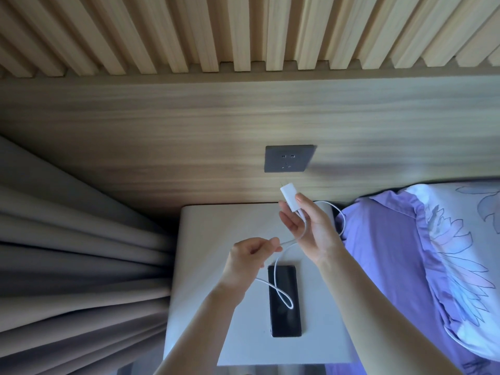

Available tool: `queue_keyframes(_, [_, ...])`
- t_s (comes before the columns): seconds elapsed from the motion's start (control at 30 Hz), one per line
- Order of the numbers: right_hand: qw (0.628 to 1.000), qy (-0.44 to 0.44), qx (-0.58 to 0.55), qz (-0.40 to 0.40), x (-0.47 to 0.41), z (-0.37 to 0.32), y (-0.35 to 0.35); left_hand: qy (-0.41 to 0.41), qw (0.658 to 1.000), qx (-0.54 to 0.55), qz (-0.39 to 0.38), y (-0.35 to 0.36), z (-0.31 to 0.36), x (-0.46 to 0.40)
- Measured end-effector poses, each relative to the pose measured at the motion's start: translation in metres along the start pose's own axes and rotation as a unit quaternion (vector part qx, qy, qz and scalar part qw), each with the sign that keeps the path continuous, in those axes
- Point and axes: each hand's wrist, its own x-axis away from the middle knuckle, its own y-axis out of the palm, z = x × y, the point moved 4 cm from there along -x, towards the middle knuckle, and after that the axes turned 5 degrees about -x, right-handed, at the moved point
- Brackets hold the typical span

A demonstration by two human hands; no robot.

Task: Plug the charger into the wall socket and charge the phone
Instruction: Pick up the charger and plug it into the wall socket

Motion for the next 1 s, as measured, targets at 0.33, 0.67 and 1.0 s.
queue_keyframes(0.33, [0.997, -0.017, -0.051, -0.053, 0.006, -0.018, 0.03, -0.028, 0.999, 0.017, 0.025, -0.004, -0.003, -0.006])
queue_keyframes(0.67, [0.996, -0.039, -0.075, -0.024, 0.01, -0.022, 0.041, -0.053, 0.998, 0.014, 0.036, 0.0, -0.017, -0.009])
queue_keyframes(1.0, [0.981, -0.107, 0.126, 0.106, 0.003, -0.027, 0.052, -0.065, 0.997, 0.029, 0.027, 0.008, -0.021, -0.013])
